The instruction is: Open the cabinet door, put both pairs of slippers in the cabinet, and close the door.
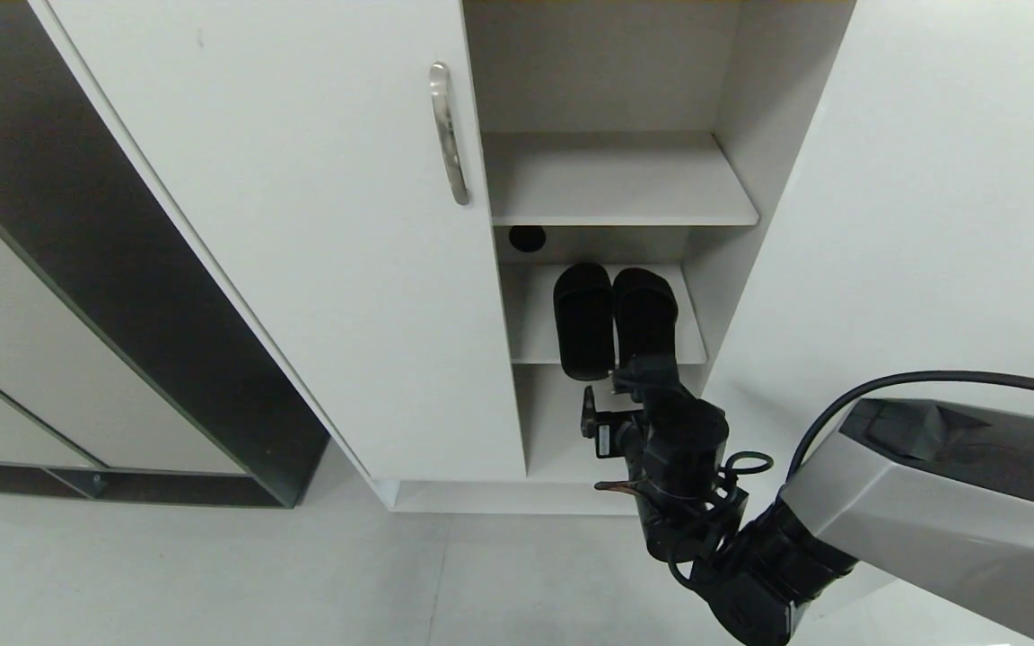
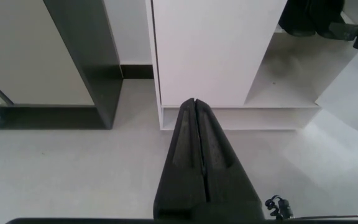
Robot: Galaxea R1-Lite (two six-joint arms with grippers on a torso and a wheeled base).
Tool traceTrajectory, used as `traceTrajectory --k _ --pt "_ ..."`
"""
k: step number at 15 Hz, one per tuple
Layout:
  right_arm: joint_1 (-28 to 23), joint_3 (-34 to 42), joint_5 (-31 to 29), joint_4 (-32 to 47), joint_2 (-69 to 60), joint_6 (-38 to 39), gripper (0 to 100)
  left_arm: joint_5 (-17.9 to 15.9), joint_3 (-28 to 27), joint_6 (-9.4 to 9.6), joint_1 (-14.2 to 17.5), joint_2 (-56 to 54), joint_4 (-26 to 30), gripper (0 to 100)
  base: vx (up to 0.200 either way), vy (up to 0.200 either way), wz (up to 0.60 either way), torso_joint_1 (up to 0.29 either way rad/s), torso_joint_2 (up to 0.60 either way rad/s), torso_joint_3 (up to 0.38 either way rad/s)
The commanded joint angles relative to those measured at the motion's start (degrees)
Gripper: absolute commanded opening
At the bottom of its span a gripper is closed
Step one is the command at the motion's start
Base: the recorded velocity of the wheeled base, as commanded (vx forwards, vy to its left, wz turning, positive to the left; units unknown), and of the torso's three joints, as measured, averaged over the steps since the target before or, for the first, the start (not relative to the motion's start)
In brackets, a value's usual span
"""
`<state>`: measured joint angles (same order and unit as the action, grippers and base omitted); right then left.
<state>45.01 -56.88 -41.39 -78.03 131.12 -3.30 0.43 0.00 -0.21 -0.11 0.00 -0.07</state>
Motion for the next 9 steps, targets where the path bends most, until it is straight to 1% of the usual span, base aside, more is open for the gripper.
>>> traceTrajectory --k 1,5,9 --pt "-0.10 0.02 -0.01 0.07 -0.16 -0.04 100 0.01 0.00 0.03 0.02 0.09 -0.01 0 0.000 0.000 0.00 0.000 0.00 0.000" --pt "-0.01 -0.16 -0.01 0.25 -1.83 -0.21 100 -0.08 0.00 0.12 0.02 0.09 -0.01 0 0.000 0.000 0.00 0.000 0.00 0.000" --pt "-0.10 0.10 -0.01 0.51 -2.98 -0.21 100 -0.69 0.00 0.82 0.02 0.09 -0.01 0 0.000 0.000 0.00 0.007 0.00 0.160"
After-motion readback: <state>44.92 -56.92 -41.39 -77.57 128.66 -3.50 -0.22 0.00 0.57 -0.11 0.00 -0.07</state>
